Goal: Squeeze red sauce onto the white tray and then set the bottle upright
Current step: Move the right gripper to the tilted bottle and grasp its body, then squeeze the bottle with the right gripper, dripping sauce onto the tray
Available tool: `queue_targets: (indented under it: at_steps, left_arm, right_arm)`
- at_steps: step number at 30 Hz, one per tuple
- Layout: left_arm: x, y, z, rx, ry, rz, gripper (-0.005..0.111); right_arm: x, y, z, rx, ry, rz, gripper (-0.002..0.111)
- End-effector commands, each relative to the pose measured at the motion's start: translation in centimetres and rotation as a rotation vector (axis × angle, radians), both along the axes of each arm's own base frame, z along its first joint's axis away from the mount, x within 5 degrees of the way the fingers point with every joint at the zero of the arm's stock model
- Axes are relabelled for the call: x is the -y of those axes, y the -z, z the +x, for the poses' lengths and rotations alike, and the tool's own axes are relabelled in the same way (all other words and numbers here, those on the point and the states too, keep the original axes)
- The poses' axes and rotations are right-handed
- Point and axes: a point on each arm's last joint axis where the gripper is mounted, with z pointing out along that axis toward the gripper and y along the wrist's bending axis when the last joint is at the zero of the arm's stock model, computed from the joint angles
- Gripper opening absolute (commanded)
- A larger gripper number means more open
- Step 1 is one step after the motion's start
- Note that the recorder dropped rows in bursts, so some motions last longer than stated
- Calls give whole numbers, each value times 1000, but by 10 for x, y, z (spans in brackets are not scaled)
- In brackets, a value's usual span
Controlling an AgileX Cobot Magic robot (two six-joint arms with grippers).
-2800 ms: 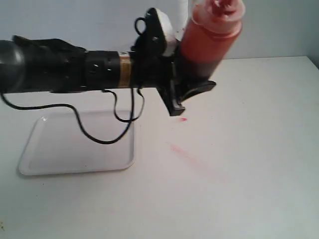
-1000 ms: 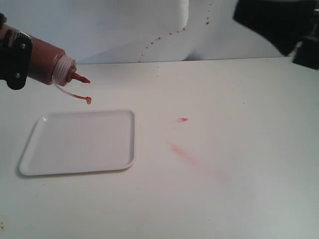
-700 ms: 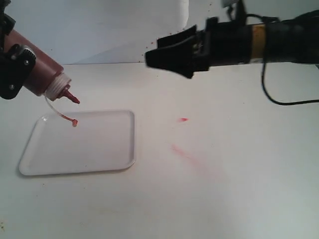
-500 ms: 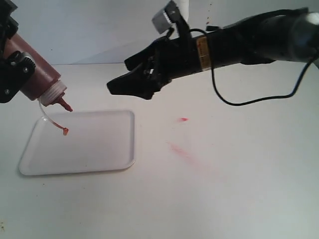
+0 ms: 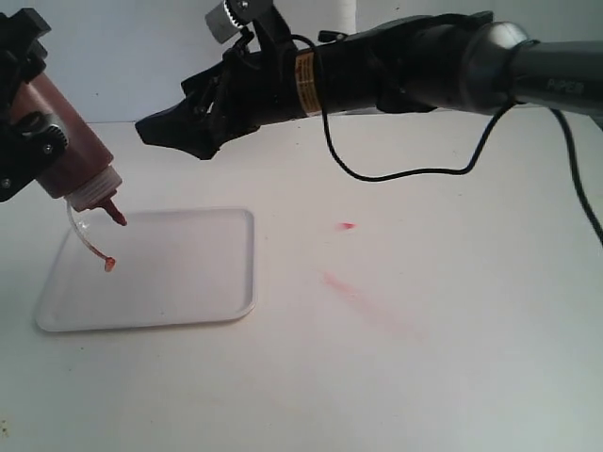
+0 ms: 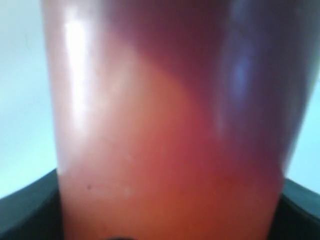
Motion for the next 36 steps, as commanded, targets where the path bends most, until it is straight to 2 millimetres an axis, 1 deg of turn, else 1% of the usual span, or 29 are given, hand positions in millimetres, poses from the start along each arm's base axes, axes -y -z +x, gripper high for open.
queue_targets:
  at_steps: [1, 3, 6, 11, 15, 20, 23, 28, 32, 35, 36]
  left_arm:
    - [1, -7, 1, 20, 7, -2, 0]
    - [1, -7, 1, 20, 7, -2, 0]
    - [1, -7, 1, 20, 7, -2, 0]
    - [1, -7, 1, 19, 10, 5, 0]
    - [1, -8, 1, 21, 14, 17, 0]
    - [1, -9, 2, 24, 15, 19, 0]
    - [1, -9, 2, 24, 15, 19, 0]
    - [1, -9, 2, 24, 15, 19, 0]
    - [1, -9, 2, 24, 15, 19, 0]
    - [1, -9, 2, 24, 15, 19, 0]
    - [1, -9, 2, 24, 15, 19, 0]
  right_arm:
    - [-22, 3, -2, -27, -45, 34, 85]
    - [-33, 2, -5, -39, -80, 50, 85]
    - [-49, 7, -7, -46, -97, 37, 85]
    - [-67, 13, -7, -94, -111, 49, 85]
    - [-76, 15, -6, -120, -113, 59, 85]
    - [-91, 18, -12, -130, -154, 71, 85]
    - [-100, 16, -15, -112, -151, 77, 85]
    - [-101, 15, -13, -105, -130, 85, 84]
    - [-101, 15, -12, -99, -124, 84, 77]
    - [-101, 15, -12, -99, -124, 84, 66]
    - [-101, 15, -12, -99, -124, 84, 61]
